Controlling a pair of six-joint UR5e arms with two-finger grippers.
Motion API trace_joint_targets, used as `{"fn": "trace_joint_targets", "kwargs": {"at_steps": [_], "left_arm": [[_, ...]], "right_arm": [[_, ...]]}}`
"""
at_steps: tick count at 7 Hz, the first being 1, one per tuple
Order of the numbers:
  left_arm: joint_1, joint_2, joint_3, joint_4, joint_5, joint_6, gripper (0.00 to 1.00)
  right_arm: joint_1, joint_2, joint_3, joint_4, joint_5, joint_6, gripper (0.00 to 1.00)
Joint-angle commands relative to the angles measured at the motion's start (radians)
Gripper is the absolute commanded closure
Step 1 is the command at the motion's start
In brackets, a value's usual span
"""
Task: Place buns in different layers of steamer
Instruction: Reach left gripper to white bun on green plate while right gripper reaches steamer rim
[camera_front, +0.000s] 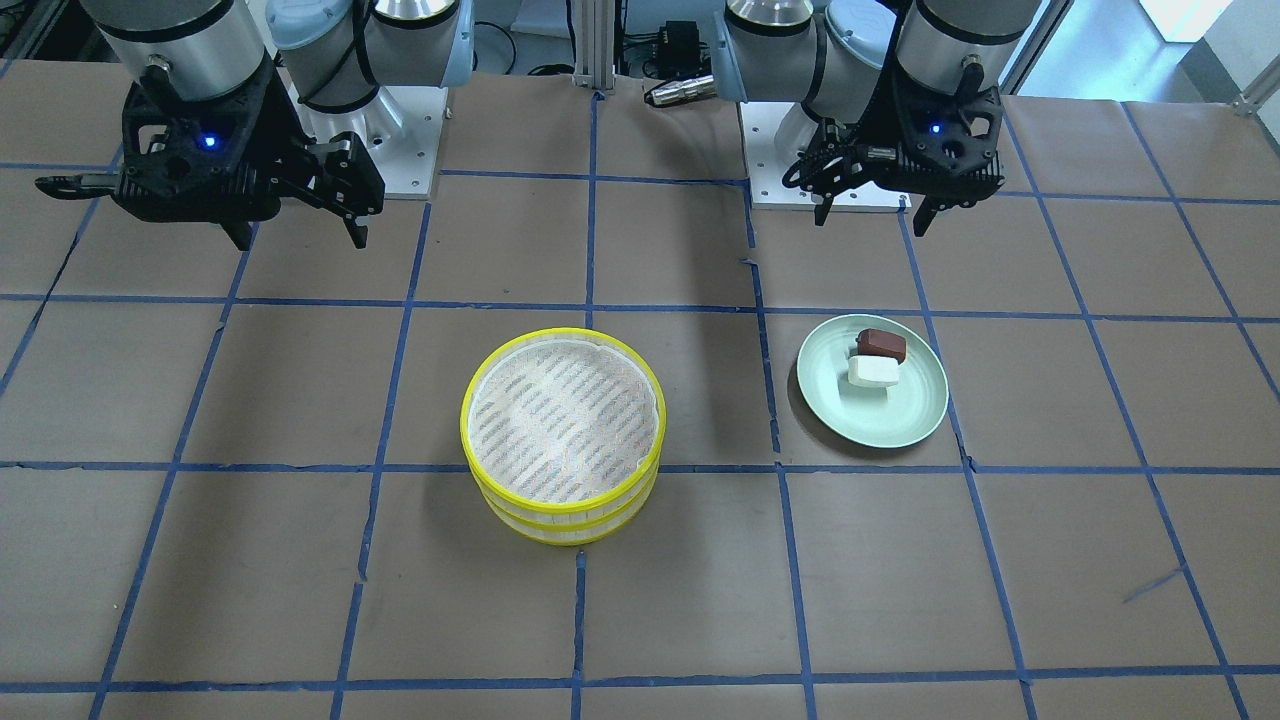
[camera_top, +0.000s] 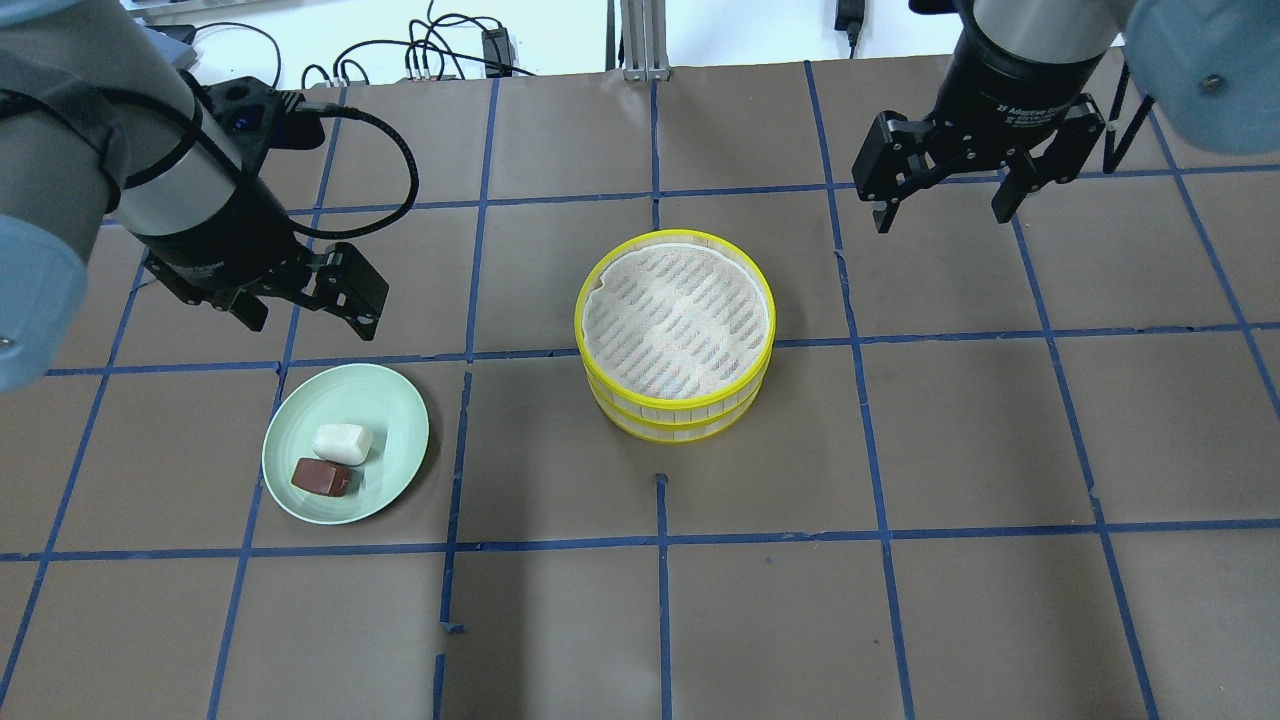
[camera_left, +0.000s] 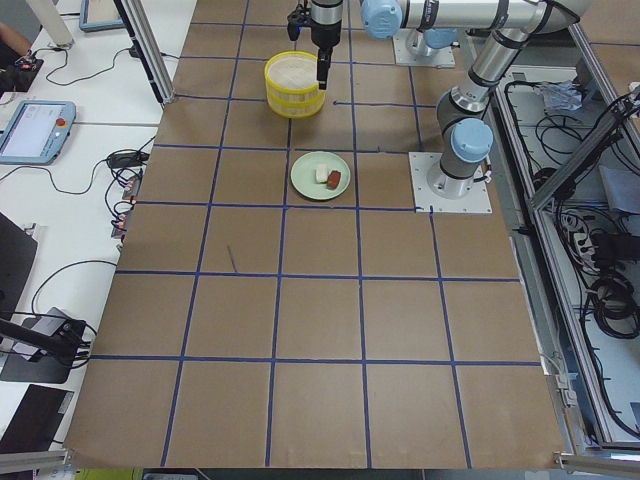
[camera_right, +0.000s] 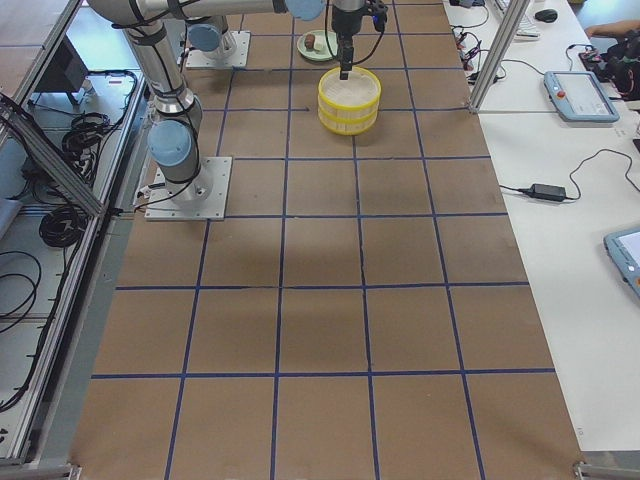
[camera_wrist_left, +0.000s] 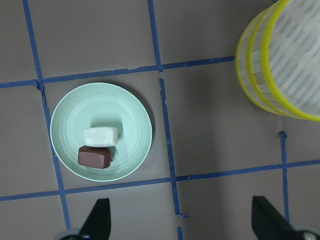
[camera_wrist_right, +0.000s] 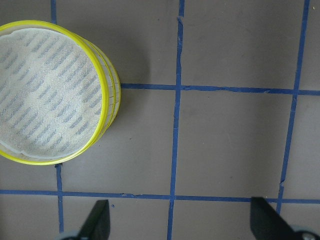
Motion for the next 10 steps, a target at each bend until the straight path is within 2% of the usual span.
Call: {"fn": "trace_joint_targets", "kwargs": {"at_steps": [1, 3, 5, 6, 8, 9, 10], "left_arm": [[0.082, -0.009, -0.166, 0.160, 0.033, 0.085, 0.06], [0.152, -0.053, -0.324, 0.332, 0.032, 0.124, 0.05], [0.162, -0.170, -0.333, 0.385, 0.053, 0.127, 0.05], [0.162, -0.217, -0.334, 0.423, 0.079, 0.125, 0.05], [0.163, -0.326, -0.326, 0.522, 0.086, 0.124, 0.05], [0.163, -0.342, -0.333, 0.529, 0.084, 0.124, 0.05], [0.163, -0.359, -0.334, 0.529, 0.083, 0.122, 0.07]], "right_arm": [[0.040, 0.073, 0.029, -0.084, 0.007, 0.074, 0.00], [0.138, 0.199, 0.054, -0.260, 0.009, 0.177, 0.00], [0.153, 0.273, 0.126, -0.372, 0.033, 0.208, 0.00], [0.153, 0.281, 0.166, -0.465, 0.030, 0.203, 0.00], [0.151, 0.300, 0.207, -0.489, 0.036, 0.215, 0.01], [0.151, 0.319, 0.209, -0.518, 0.035, 0.206, 0.30], [0.151, 0.319, 0.211, -0.515, 0.038, 0.215, 0.55]]}}
